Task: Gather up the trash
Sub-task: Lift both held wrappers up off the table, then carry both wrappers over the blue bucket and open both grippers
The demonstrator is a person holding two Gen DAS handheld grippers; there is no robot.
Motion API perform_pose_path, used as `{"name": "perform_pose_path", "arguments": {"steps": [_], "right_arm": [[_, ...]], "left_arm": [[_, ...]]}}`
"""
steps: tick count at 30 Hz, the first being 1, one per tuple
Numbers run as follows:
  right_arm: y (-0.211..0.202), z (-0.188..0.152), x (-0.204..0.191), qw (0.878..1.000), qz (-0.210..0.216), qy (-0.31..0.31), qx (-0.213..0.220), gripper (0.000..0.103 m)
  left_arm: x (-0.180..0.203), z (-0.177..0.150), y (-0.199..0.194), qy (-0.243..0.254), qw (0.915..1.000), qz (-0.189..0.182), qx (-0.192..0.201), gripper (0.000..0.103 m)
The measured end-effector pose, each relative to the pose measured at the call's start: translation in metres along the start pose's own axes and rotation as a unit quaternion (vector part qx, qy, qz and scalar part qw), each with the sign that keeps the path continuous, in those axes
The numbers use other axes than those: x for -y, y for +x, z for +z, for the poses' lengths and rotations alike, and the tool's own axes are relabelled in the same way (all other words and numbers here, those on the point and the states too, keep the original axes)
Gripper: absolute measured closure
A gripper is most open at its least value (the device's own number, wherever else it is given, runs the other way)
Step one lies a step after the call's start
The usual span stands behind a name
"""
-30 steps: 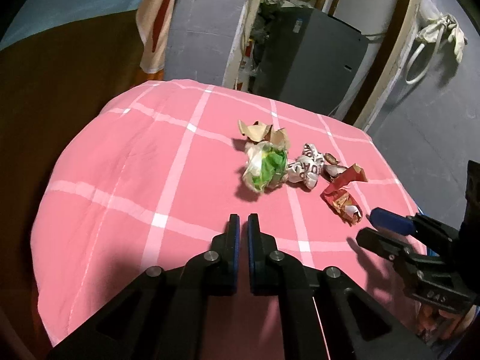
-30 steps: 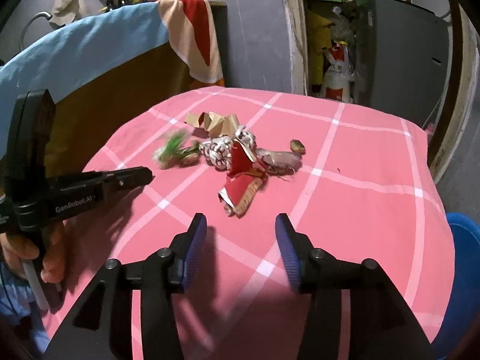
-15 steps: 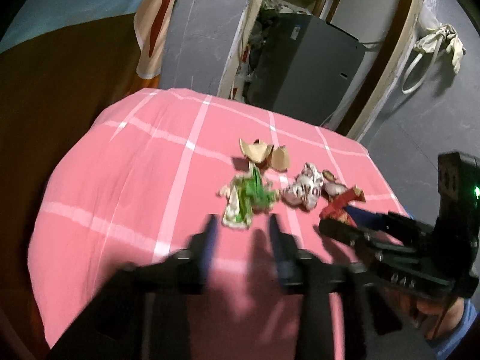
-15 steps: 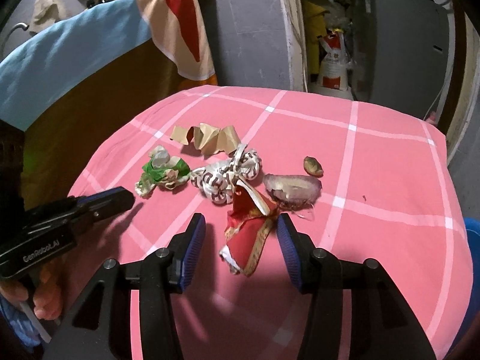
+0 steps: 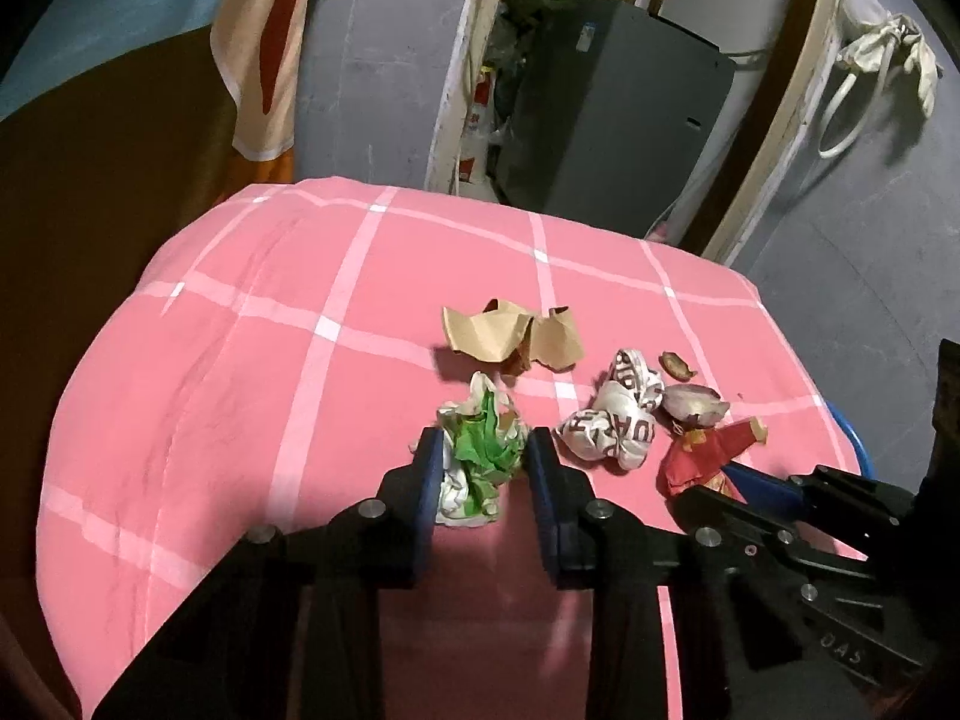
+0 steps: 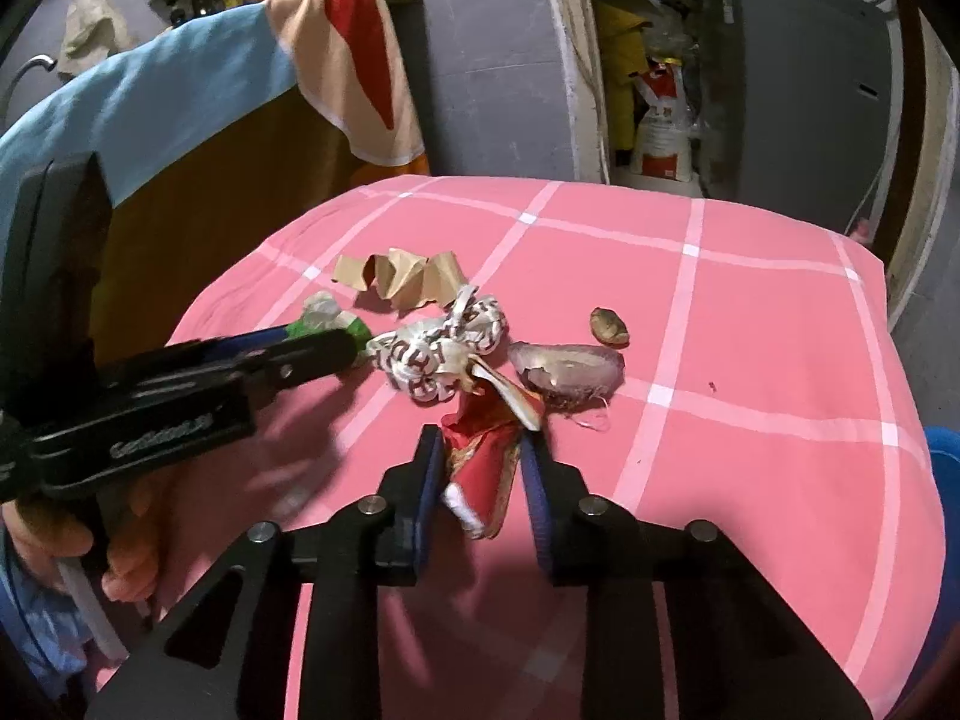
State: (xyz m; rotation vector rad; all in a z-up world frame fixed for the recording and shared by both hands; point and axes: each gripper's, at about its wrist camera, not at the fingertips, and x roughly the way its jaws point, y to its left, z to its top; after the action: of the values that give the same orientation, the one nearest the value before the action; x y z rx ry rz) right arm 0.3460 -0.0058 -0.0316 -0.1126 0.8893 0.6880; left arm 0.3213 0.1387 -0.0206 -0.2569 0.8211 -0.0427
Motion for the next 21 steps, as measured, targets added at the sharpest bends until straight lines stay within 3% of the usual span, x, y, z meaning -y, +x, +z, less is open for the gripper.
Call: {"name": "perform_pose_path", "arguments": {"steps": [5, 11, 15, 21], "right_arm": [[-0.008, -0.006, -0.001, 1.000, 0.004, -0.004, 0.008, 0.084], [-0.030, -0.017, -0.004, 0.999, 0.009, -0.012, 0.037, 0.084], [-0.059, -0.030, -0.003, 0.996, -0.002, -0.020, 0.084, 0.084], [-0.114, -0.045, 0.006, 0.985, -0.032, -0.023, 0.170, 0.084]], "left_arm": [[0.001, -0.005, -0.008, -0.011, 0.9999, -0.001, 0.009, 0.088], [0.017, -0.028, -0.031, 0.001, 0.9991, -0.011, 0.041, 0.088], [0.031, -0.039, -0.048, 0.001, 0.9963, -0.033, 0.079, 0.088], [0.072, -0.045, -0.079, 0.015, 0.9833, -0.078, 0.164, 0.088]]}}
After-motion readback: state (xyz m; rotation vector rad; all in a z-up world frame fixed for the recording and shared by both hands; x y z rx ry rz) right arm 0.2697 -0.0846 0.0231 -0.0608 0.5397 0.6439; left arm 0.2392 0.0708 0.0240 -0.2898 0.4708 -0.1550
